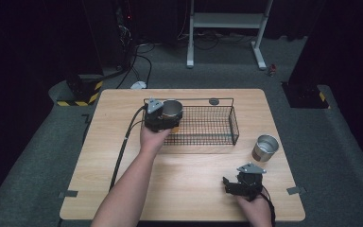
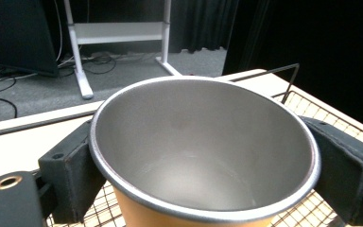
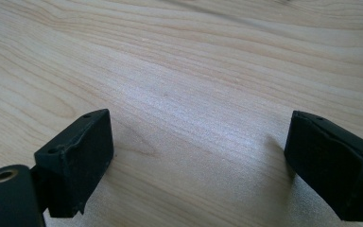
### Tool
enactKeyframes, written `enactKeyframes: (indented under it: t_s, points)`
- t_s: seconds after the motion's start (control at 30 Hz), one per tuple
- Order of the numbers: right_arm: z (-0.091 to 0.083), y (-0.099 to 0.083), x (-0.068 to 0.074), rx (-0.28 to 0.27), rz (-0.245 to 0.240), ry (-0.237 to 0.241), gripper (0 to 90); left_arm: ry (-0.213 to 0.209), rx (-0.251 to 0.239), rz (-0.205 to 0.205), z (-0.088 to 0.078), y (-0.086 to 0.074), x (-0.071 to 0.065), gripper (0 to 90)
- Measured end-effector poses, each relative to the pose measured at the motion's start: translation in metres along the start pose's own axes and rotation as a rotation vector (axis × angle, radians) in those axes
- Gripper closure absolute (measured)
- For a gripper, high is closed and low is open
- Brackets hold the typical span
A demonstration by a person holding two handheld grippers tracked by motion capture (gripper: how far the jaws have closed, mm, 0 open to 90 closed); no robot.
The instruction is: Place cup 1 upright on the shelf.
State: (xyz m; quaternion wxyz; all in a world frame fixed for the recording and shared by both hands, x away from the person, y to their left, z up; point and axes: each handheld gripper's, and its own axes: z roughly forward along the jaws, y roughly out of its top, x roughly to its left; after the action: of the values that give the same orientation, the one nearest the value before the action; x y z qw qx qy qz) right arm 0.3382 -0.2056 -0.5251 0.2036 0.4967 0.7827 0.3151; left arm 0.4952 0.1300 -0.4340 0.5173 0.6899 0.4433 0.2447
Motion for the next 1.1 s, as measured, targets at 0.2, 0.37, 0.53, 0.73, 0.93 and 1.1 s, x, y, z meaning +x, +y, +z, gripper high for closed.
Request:
enactKeyframes:
  t_s: [0.2, 0.37, 0.53, 0.73, 0.93, 1.1]
  points:
    - [0.000, 0.000, 0.000, 0.000, 0.000, 0.000, 9.0, 0.016, 0.020, 0.005, 0.008, -0.006, -0.001, 9.5]
    - [0.000, 0.000, 0.000, -0.001, -0.003, 0.001, 9.0, 0.032, 0.047, -0.007, 0.017, -0.010, -0.001, 9.5]
    - [-0.001, 0.000, 0.000, 0.000, -0.002, 0.002, 9.0, 0.040, 0.075, -0.002, 0.020, -0.013, -0.003, 9.5]
    - [-0.001, 0.000, 0.000, 0.000, -0.003, 0.002, 9.0, 0.063, 0.107, 0.003, 0.022, -0.014, -0.007, 9.5]
    - [-0.001, 0.000, 0.000, 0.000, -0.003, 0.002, 9.0, 0.079, 0.134, 0.009, 0.022, -0.017, -0.006, 9.5]
    - [0.000, 0.000, 0.000, 0.000, -0.003, 0.002, 9.0, 0.081, 0.150, 0.035, 0.022, -0.020, -0.006, 9.5]
